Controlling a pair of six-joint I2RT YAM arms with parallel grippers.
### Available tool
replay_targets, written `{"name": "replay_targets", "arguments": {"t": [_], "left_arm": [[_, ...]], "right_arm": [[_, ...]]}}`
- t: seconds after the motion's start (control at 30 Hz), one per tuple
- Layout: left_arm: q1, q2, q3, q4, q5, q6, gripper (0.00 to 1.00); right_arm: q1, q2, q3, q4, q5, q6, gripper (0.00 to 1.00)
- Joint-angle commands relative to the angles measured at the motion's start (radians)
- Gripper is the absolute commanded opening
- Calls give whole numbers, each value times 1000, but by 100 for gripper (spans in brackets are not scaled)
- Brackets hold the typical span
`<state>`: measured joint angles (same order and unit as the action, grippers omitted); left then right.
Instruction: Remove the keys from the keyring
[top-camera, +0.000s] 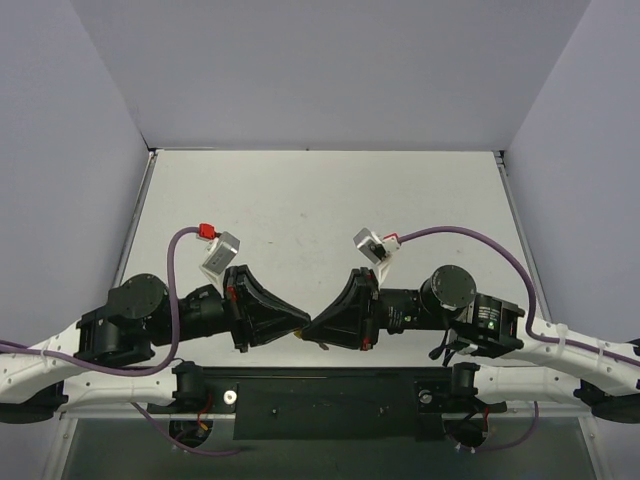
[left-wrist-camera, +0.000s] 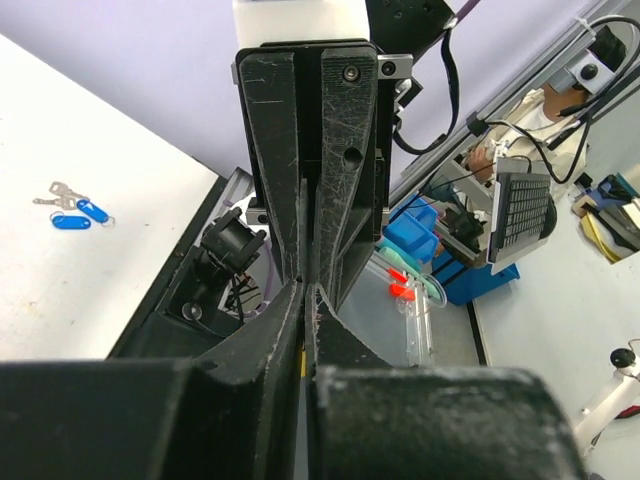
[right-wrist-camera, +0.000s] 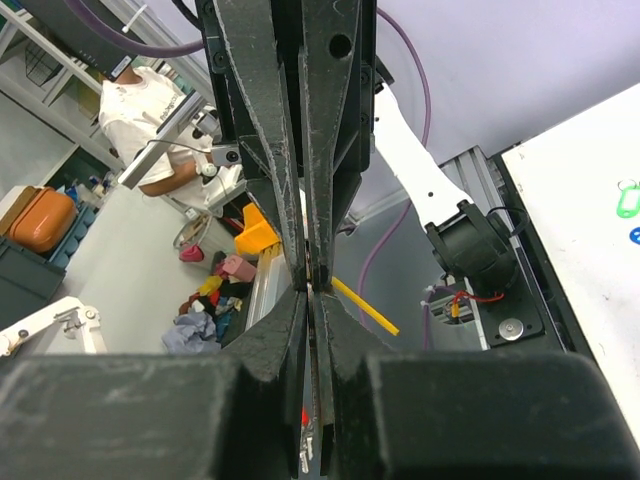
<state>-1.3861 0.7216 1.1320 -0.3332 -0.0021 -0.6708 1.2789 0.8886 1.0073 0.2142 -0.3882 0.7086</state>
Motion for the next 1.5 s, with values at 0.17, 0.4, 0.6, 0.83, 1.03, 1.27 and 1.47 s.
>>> {"name": "replay_targets", "arguments": {"t": [0.17, 0.4, 0.6, 0.83, 1.03, 1.27, 1.47], "left_arm": [[-14, -94, -41, 81, -93, -39, 53], [-14, -175, -109, 167, -174, -58, 58], [-13, -194, -175, 250, -182, -75, 56], [-14, -188, -254, 423, -196, -104, 48], [-14, -159, -271, 468, -199, -115, 43], [-14, -157, -271, 476, -210, -108, 40], [-14, -165, -268, 467, -228, -102, 37]], "right_arm": [[-7, 19, 33, 65, 77, -14, 0], [-9, 10, 31, 80, 86, -11, 0], [-6, 3, 28, 125, 80, 5, 0], [-6, -10, 11, 191, 95, 26, 0], [-4, -7, -1, 205, 114, 29, 0], [-4, -7, -4, 202, 115, 29, 0], [-3, -10, -7, 198, 115, 28, 0]]}}
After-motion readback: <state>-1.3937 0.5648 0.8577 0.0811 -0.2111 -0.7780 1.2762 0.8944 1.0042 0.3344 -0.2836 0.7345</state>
